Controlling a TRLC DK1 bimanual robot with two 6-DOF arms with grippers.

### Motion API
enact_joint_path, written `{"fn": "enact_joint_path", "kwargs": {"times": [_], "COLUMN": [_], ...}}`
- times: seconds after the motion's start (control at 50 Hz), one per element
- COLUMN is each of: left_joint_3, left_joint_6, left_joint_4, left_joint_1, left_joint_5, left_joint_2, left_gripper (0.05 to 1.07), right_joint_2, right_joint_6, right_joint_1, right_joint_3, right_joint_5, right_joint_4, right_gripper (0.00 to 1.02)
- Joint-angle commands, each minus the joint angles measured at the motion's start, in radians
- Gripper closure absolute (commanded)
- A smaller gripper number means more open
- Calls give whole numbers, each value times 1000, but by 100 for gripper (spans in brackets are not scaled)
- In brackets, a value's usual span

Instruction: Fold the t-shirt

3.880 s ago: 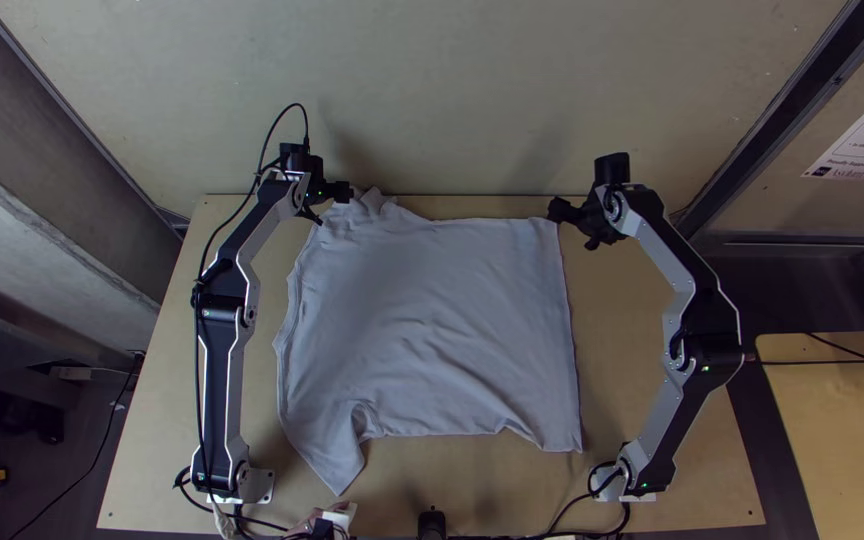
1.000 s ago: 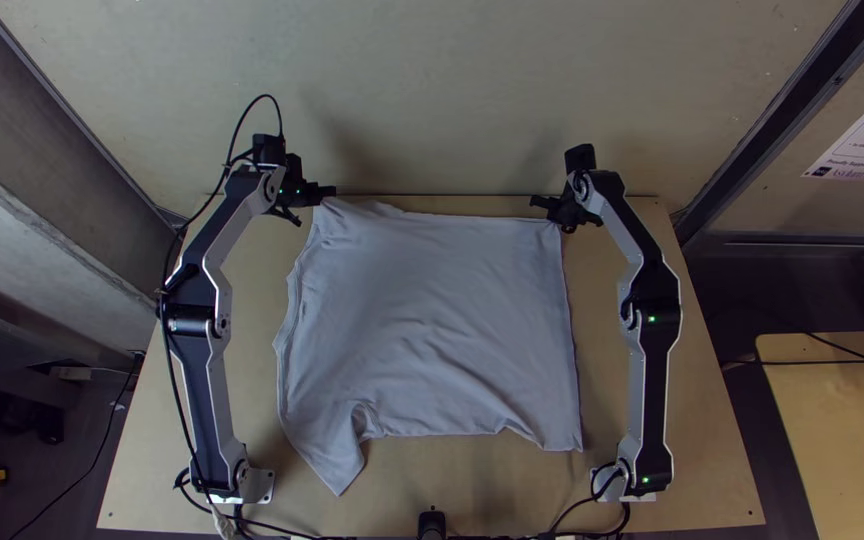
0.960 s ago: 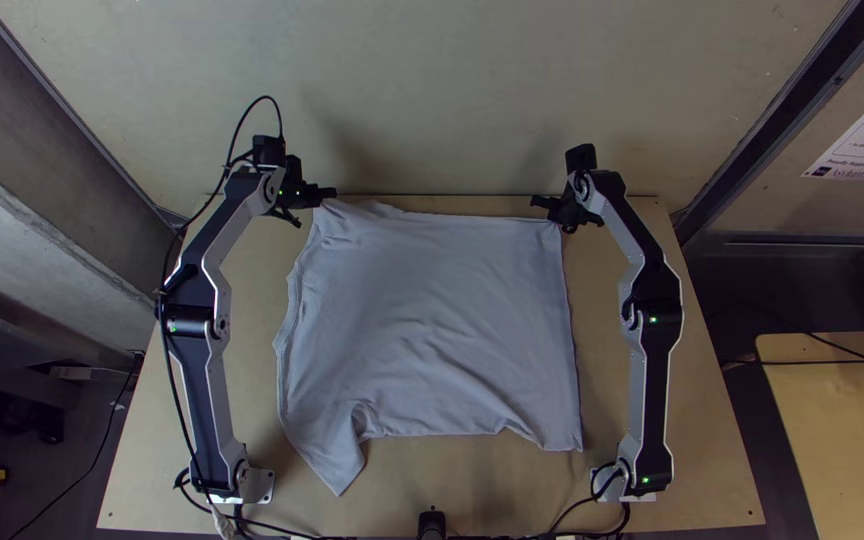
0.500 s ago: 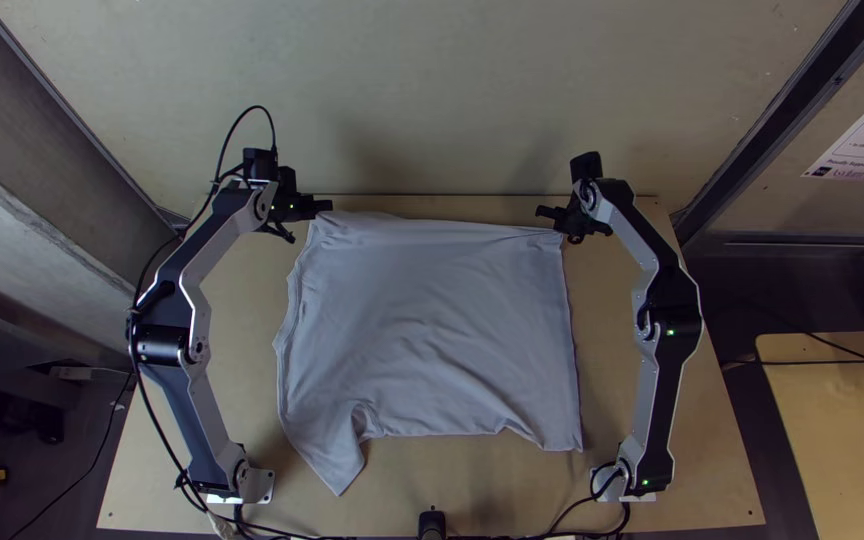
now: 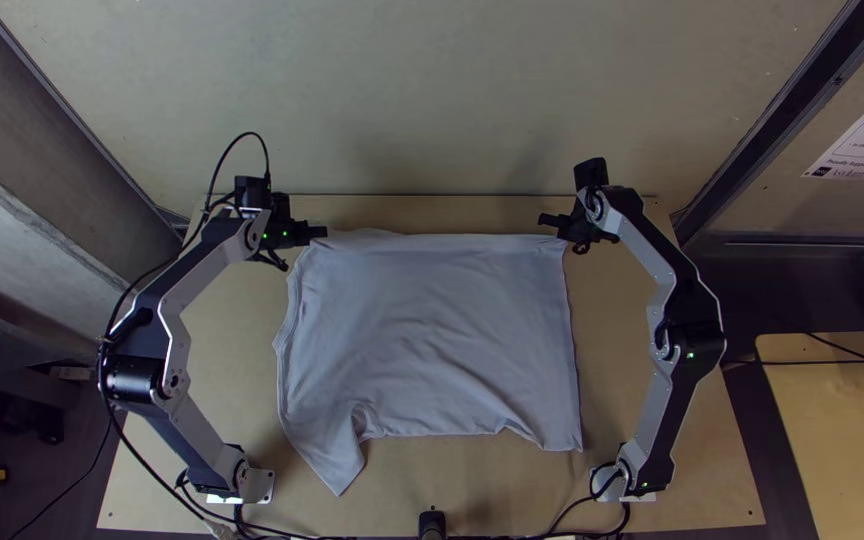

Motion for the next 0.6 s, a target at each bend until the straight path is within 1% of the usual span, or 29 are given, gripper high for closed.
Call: {"fn": "enact_joint_path", "kwargs": {"times": [0.0, 0.14, 0.32, 0.58], "left_joint_3": [-80, -186, -304, -410], "left_joint_6": [2, 2, 14, 28], "left_joint_4": [20, 49, 83, 101], "left_joint_1": [14, 32, 46, 47], "left_joint_5": [8, 8, 8, 8], "left_joint_2": [-82, -145, -216, -276], "left_gripper": [105, 105, 105, 105], "right_joint_2": [-61, -116, -194, -283], "right_joint_6": [-9, -7, -7, -4], "right_joint_1": [13, 24, 46, 81], "right_joint_3": [-51, -120, -238, -390], "right_joint_5": [17, 29, 40, 59], "right_joint_4": [5, 7, 41, 80], "right_gripper": [100, 100, 100, 100]}}
